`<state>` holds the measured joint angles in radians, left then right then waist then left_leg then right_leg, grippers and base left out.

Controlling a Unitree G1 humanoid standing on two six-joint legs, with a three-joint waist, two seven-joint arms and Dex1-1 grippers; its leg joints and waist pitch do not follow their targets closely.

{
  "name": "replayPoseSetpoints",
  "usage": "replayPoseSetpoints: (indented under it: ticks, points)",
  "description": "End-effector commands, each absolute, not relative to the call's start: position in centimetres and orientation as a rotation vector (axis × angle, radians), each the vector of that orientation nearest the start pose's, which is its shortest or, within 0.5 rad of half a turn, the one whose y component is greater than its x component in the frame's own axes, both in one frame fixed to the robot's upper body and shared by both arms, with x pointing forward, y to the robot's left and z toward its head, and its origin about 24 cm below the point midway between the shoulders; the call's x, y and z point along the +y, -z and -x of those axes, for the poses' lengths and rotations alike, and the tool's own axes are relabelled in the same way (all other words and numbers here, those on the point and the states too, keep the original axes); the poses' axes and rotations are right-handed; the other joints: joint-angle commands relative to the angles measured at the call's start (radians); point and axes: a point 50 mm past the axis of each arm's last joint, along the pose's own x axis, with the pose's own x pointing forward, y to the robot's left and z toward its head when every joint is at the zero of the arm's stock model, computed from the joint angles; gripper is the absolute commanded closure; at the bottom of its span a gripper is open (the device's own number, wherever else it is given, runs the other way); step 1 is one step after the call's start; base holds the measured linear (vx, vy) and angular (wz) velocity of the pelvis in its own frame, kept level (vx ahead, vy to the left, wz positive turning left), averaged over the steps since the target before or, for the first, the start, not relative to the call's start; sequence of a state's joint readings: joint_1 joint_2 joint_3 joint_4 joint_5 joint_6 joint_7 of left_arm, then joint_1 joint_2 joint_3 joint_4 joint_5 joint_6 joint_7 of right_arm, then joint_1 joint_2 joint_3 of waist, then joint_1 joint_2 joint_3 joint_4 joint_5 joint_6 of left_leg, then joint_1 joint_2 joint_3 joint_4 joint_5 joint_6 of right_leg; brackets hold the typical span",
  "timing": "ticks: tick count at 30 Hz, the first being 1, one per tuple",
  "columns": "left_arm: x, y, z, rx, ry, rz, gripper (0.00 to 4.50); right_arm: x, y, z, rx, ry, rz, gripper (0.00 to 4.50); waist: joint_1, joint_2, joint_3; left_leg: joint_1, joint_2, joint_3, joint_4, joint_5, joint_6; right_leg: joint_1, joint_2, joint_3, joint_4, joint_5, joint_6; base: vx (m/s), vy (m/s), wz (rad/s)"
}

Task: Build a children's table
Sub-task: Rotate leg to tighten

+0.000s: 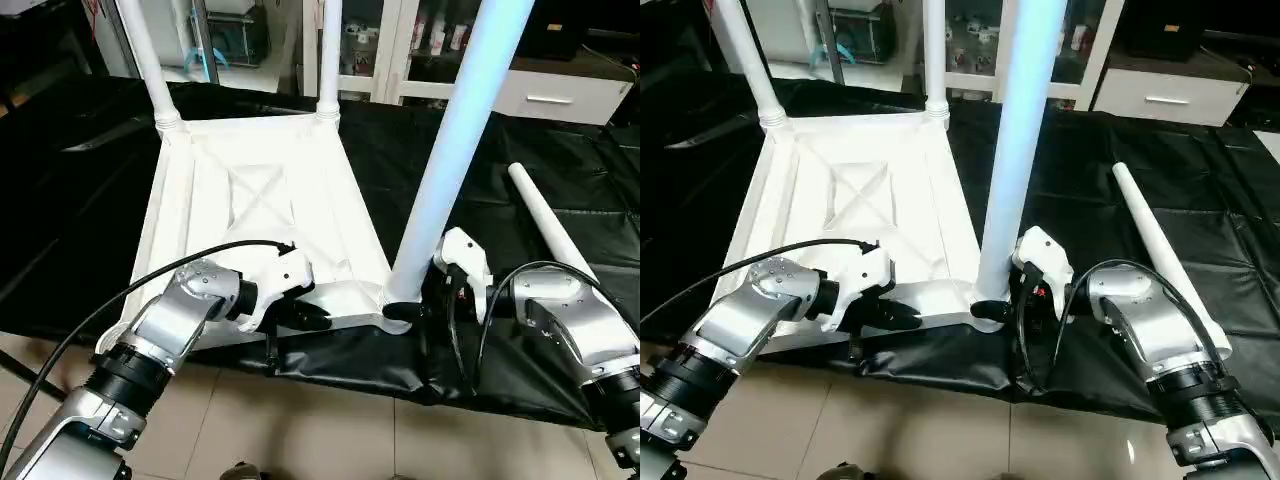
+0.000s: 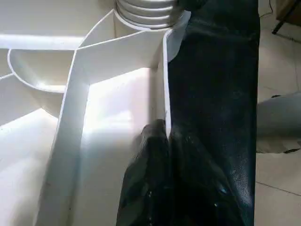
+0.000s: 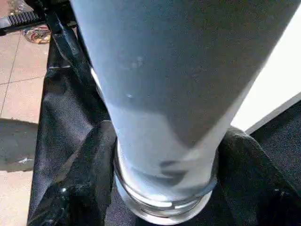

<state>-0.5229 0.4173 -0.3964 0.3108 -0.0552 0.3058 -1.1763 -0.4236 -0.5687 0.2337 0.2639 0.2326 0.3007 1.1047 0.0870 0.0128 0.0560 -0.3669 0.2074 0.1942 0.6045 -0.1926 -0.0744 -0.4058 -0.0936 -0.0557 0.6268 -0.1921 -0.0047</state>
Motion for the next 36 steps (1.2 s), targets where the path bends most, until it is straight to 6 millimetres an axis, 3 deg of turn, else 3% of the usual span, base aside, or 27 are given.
replayPoseSetpoints:
  ticks: [1, 7, 11, 13, 15, 19, 21, 23, 27, 28, 36]
  points:
    - [10.2, -7.1, -29.5, 0.407, 1.462, -0.403, 4.50, -17.5, -7.2, -29.6, 0.420, -1.176, 0.283, 1.78, -0.003, -0.008, -0.074, 0.010, 0.019, -0.007, -0.064, -0.130, 0.059, 0.054, -0.039, 0.037, -0.064, -0.070, -0.256, 0.000, 0.000, 0.00]
    - [10.2, -7.0, -29.6, 0.403, 1.445, -0.372, 4.50, -17.7, -6.6, -30.1, 0.418, -1.094, 0.259, 1.78, -0.005, -0.008, -0.074, 0.010, 0.018, -0.007, -0.064, -0.134, 0.055, 0.052, -0.039, 0.037, -0.065, -0.081, -0.255, 0.000, 0.000, 0.00]
    - [9.3, -6.8, -30.4, 0.375, 1.357, -0.271, 4.50, -17.4, -5.3, -31.8, 0.401, -0.858, 0.142, 1.78, -0.022, -0.009, -0.073, 0.009, 0.015, -0.009, -0.066, -0.163, 0.027, 0.052, -0.039, 0.036, -0.068, -0.119, -0.251, 0.000, 0.000, 0.00]
    - [8.8, -6.5, -31.0, 0.369, 1.294, -0.251, 4.50, -16.7, -4.7, -32.1, 0.400, -0.798, 0.117, 1.78, -0.033, -0.012, -0.071, 0.005, 0.012, -0.010, -0.068, -0.172, 0.020, 0.054, -0.037, 0.035, -0.072, -0.144, -0.240, 0.000, 0.000, 0.00]
    - [7.7, -6.1, -31.9, 0.359, 1.193, -0.229, 4.50, -14.9, -3.7, -32.7, 0.404, -0.694, 0.087, 1.78, -0.037, -0.014, -0.070, 0.008, 0.011, -0.010, -0.068, -0.191, 0.007, 0.051, -0.039, 0.037, -0.080, -0.203, -0.224, 0.000, 0.000, 0.00]
    - [6.7, -6.0, -32.5, 0.357, 1.112, -0.219, 4.50, -13.4, -3.0, -33.3, 0.416, -0.605, 0.073, 1.78, -0.043, -0.012, -0.068, 0.007, 0.010, -0.010, -0.070, -0.202, 0.007, 0.048, -0.039, 0.037, -0.087, -0.245, -0.201, 0.000, 0.000, 0.00]
    - [5.7, -5.9, -33.5, 0.365, 0.953, -0.220, 4.50, -11.9, -2.0, -34.0, 0.447, -0.450, 0.102, 1.78, -0.050, -0.012, -0.068, 0.007, 0.010, -0.010, -0.071, -0.201, -0.005, 0.045, -0.039, 0.038, -0.088, -0.265, -0.195, 0.000, 0.000, 0.00]
    - [5.2, -5.9, -34.1, 0.371, 0.850, -0.225, 4.50, -11.4, -1.6, -34.4, 0.466, -0.346, 0.113, 1.78, -0.050, -0.013, -0.067, 0.016, 0.007, -0.009, -0.069, -0.224, -0.010, 0.042, -0.040, 0.040, -0.095, -0.296, -0.189, 0.000, 0.000, 0.00]
    - [4.6, -6.1, -34.9, 0.363, 0.710, -0.218, 4.50, -10.6, -1.4, -35.1, 0.481, -0.178, 0.061, 1.80, -0.053, -0.012, -0.069, 0.015, 0.006, -0.010, -0.072, -0.244, -0.004, 0.039, -0.035, 0.038, -0.095, -0.287, -0.173, 0.000, 0.000, 0.00]
    - [4.5, -6.2, -35.0, 0.358, 0.696, -0.216, 4.50, -10.3, -1.5, -35.3, 0.471, -0.149, 0.043, 1.80, -0.052, -0.017, -0.070, 0.012, 0.006, -0.010, -0.073, -0.238, 0.001, 0.042, -0.036, 0.038, -0.093, -0.268, -0.170, 0.000, 0.000, 0.00]
    - [4.5, -6.2, -34.7, 0.346, 0.755, -0.229, 4.50, -8.8, -3.9, -36.5, 0.321, -0.235, -0.132, 1.80, -0.047, -0.017, -0.077, 0.005, 0.006, -0.006, -0.068, -0.157, 0.057, 0.049, -0.037, 0.038, -0.077, -0.108, -0.209, 0.000, 0.000, 0.00]
